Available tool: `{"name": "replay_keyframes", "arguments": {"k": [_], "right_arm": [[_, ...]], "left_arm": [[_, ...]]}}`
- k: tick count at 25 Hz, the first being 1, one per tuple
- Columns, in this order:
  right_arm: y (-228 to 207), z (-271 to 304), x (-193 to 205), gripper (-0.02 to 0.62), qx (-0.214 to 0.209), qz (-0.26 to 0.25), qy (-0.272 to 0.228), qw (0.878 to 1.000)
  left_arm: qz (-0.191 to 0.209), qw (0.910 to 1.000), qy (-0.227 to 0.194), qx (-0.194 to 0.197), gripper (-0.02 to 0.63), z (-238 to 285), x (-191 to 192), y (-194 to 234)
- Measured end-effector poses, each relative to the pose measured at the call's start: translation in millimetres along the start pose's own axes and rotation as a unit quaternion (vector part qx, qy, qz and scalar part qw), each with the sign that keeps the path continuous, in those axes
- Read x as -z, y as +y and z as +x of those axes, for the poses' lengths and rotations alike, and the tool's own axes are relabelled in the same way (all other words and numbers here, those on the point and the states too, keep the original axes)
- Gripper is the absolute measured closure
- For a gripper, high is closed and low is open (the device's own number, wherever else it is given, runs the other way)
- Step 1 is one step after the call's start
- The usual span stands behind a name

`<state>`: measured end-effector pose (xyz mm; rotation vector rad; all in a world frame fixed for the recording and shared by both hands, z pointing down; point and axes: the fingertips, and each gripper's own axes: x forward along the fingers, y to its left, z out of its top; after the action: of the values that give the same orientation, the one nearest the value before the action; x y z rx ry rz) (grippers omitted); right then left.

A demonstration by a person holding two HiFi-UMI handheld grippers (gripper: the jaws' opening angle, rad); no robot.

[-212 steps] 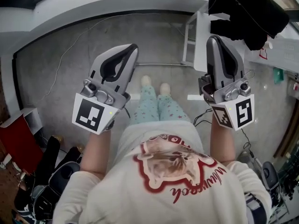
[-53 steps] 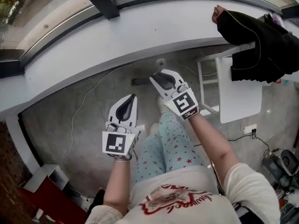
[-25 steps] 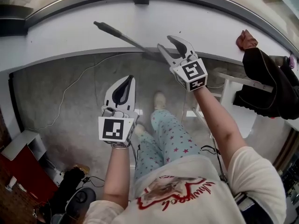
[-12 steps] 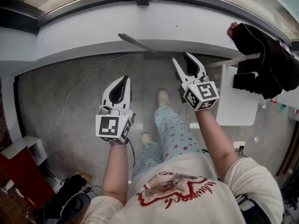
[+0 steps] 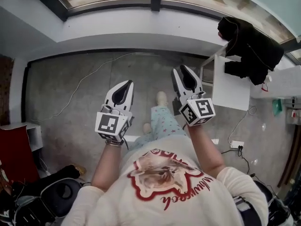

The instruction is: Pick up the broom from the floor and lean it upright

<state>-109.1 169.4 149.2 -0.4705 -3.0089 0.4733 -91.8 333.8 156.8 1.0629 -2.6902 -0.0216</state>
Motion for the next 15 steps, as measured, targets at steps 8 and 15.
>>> {"name": "replay_keyframes", "arguments": {"k": [8, 15], "right_arm": [[140, -96, -128, 0.571, -0.129, -0.06, -0.093, 0.985], [164, -195, -155, 0.571, -0.125, -0.132, -0.109, 0.977]], "left_arm": [[0.027, 0.9968, -0.069, 0.028, 0.586, -99, -70, -72], [0.048, 0.9935, -0.099, 0.031, 0.586, -152, -100, -162]]}}
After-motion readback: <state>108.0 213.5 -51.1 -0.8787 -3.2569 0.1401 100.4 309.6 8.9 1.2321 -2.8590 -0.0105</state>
